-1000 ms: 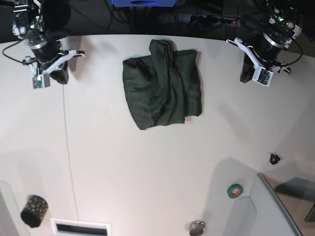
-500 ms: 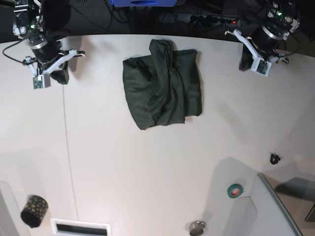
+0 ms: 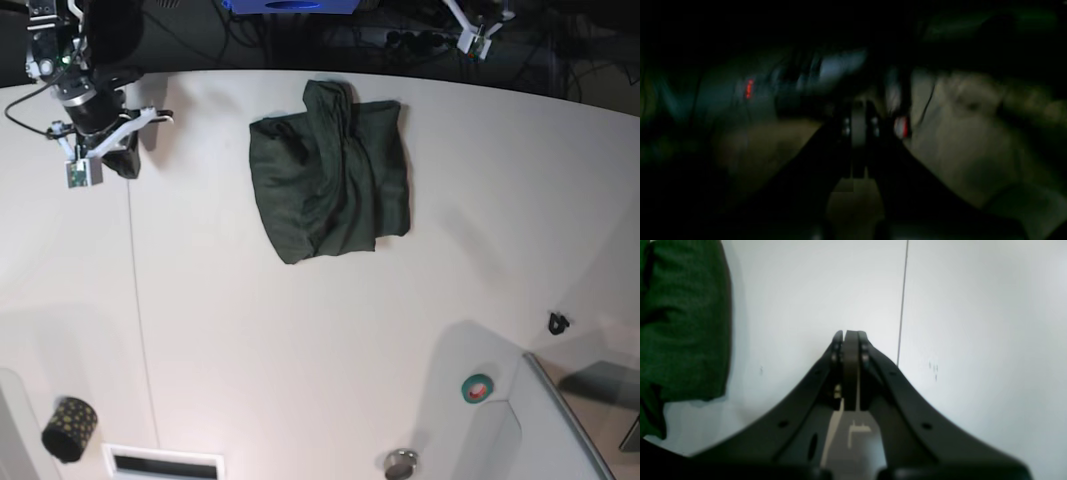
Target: Layout the t-shirt on the table in an organized manner, then fold the t-shirt properly
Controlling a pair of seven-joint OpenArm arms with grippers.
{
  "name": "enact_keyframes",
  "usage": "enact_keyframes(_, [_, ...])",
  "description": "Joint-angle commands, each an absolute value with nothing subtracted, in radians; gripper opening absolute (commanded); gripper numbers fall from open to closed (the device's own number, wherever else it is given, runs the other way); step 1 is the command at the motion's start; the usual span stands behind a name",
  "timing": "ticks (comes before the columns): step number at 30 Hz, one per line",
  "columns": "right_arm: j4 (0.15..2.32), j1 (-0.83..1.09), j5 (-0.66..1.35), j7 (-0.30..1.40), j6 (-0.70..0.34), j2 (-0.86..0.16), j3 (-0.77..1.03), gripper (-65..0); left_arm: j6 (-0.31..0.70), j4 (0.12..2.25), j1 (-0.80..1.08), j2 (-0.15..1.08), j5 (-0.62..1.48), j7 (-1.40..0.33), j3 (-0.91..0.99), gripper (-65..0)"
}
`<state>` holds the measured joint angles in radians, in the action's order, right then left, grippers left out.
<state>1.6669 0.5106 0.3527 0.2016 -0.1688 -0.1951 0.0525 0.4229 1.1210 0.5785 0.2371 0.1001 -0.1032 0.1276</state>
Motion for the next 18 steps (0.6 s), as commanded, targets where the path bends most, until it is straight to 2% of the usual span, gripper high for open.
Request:
enact_keyframes(1, [1.681,0.513,0.357,0.180,-0.173,-0.202,0.054,-65.0,0.427,1.145,0.581,0.251,0.107,-0.087,0.122,-65.0])
enact_keyframes(12, [1.685,0.545,0.357,0.180,-0.173,-0.202,0.064,-65.0,0.426,1.173,0.527,0.252,0.107,-0.090,0.091,-65.0])
enact_keyframes(18, [1.689,0.545,0.357,0.180,-0.173,-0.202,0.062,-65.0,0.426,1.296,0.573,0.254,0.107,-0.093,0.099,-65.0])
